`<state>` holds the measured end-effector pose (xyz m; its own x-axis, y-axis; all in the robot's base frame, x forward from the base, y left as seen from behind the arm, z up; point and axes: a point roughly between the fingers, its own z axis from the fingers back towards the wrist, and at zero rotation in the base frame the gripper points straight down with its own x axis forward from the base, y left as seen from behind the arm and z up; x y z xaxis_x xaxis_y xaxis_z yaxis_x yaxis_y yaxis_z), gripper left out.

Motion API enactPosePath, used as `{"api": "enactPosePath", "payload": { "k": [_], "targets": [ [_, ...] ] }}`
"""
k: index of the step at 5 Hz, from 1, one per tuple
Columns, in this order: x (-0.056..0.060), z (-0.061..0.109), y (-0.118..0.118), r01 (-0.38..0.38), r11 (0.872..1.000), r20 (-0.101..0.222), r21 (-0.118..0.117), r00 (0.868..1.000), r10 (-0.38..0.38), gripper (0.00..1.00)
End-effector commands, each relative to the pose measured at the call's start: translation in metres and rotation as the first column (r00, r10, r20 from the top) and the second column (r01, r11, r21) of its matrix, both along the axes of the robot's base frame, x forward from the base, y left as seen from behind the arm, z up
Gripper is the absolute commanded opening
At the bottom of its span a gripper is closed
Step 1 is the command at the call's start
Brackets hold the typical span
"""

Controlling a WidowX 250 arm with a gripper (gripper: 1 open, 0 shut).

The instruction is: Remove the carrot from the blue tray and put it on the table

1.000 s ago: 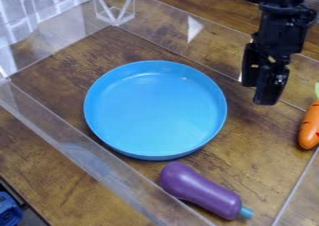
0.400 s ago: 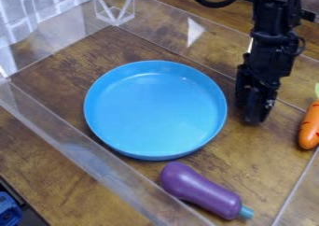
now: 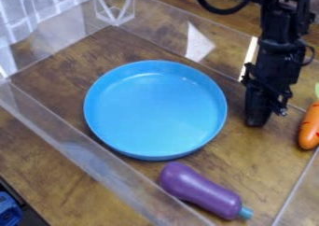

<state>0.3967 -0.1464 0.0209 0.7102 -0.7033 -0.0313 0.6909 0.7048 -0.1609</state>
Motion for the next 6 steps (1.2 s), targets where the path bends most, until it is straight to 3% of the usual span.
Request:
{"api": "enactPosePath", "payload": {
  "k": [1,3,6],
  "targets": [
    [0.001,0.018,-0.012,-0.074,0.997,0.044,-0.007,0.996,0.074,0.0],
    [0.003,0.023,-0.003,-0.001,1.0,0.051,0.003,0.999,0.001,0.0],
    [-0.001,0.054,0.016,0.046,0.999,0.062,0.013,0.997,-0.046,0.0]
  ]
}}
